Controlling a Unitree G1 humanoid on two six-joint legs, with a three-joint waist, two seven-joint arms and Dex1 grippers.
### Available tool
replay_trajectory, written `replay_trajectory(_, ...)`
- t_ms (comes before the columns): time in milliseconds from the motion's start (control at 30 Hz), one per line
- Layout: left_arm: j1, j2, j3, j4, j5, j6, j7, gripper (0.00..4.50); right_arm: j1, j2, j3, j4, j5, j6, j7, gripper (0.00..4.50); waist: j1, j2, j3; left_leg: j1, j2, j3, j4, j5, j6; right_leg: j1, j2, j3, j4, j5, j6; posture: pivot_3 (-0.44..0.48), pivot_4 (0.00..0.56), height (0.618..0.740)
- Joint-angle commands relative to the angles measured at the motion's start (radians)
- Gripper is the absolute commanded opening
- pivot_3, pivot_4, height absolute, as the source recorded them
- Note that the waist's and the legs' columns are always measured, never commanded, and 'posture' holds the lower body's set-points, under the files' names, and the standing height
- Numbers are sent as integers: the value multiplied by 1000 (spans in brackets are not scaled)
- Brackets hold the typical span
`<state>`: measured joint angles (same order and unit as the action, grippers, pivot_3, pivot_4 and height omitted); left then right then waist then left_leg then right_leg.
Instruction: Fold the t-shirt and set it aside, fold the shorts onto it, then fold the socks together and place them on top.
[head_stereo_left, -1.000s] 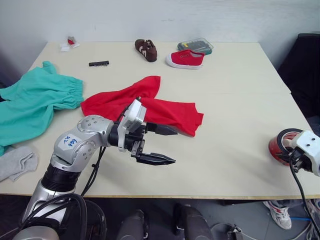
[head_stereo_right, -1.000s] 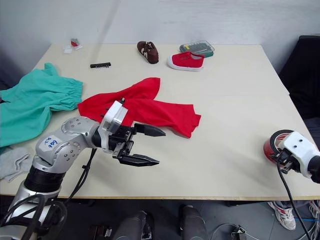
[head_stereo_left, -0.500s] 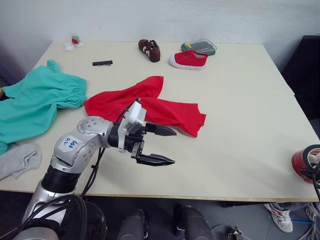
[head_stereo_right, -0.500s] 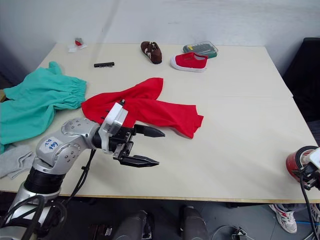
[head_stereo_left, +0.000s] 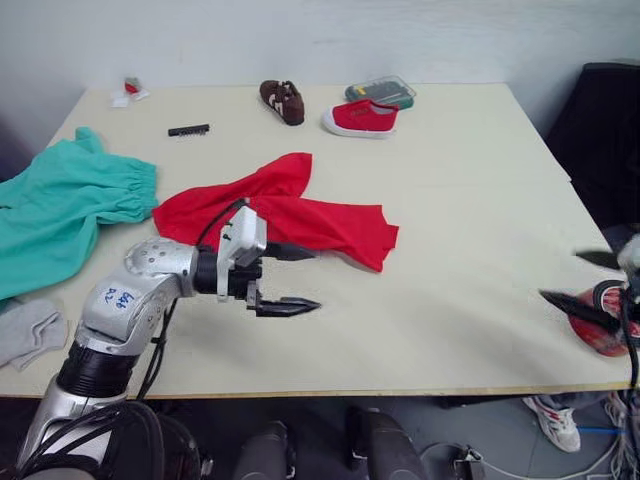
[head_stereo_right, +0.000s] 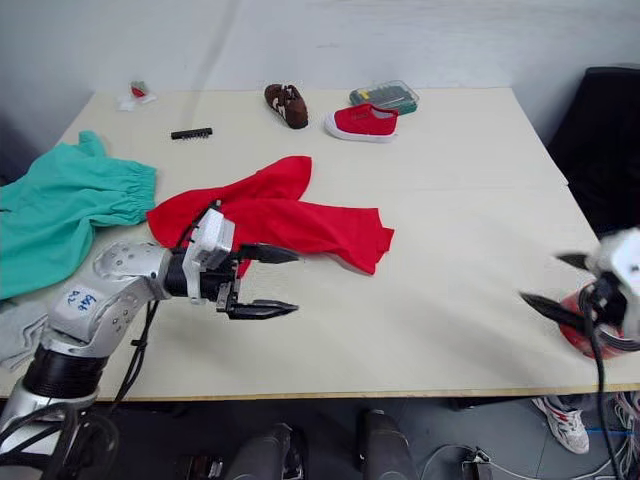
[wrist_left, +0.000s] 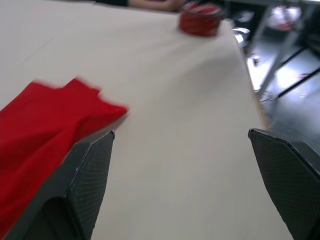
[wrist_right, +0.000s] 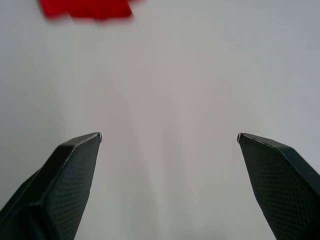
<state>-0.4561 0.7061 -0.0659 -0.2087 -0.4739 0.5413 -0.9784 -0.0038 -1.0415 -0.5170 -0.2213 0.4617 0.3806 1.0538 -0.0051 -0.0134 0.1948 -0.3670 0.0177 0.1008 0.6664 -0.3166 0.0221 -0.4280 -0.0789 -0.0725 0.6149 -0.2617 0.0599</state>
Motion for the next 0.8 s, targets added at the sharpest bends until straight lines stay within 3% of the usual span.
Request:
replay_trajectory(33, 37, 29, 66, 39, 106, -27, 127, 4500, -73, 31, 139, -101, 11, 14, -26, 4482, 7, -1, 0, 0, 0, -1, 0, 0, 0, 0, 0, -1, 0, 0, -1, 0, 150, 740)
replay_trajectory(167, 53, 33, 68, 117, 226, -47, 249, 4500, -212, 104, 379, -123, -100, 9, -89, 4482, 24, -2, -1, -3, -2, -3, 1, -1, 1, -1, -3, -2, -2, 0, -1, 0, 150, 740)
replay_trajectory(300, 16, 25, 32, 189, 277, -86, 239, 4500, -359, 215, 605, -73, -257, -26, -144, 4482, 28, -2, -1, -5, -2, -1, 2, -2, 3, -2, -6, -4, -2, 0, -1, 0, 150, 740)
replay_trajectory(600, -88, -5, -60, 377, 379, -173, 189, 4500, -517, 375, 755, 132, -420, -92, -215, 4482, 24, -3, -1, -5, -3, 1, 2, -2, 3, -3, -6, -6, 4, 0, -1, 0, 150, 740)
replay_trajectory(700, -114, -15, -77, 427, 412, -183, 189, 3908, -563, 413, 767, 205, -454, -97, -233, 4500, 22, -3, -1, -5, -3, 2, 3, -2, 3, -3, -5, -5, 5, 0, -1, 0, 150, 740)
replay_trajectory(800, -134, -27, -76, 471, 439, -185, 214, 3015, -610, 443, 787, 297, -500, -125, -256, 4500, 19, -3, -1, -5, -2, 2, 5, -2, 4, -3, -5, -5, 6, 0, -1, 0, 150, 740)
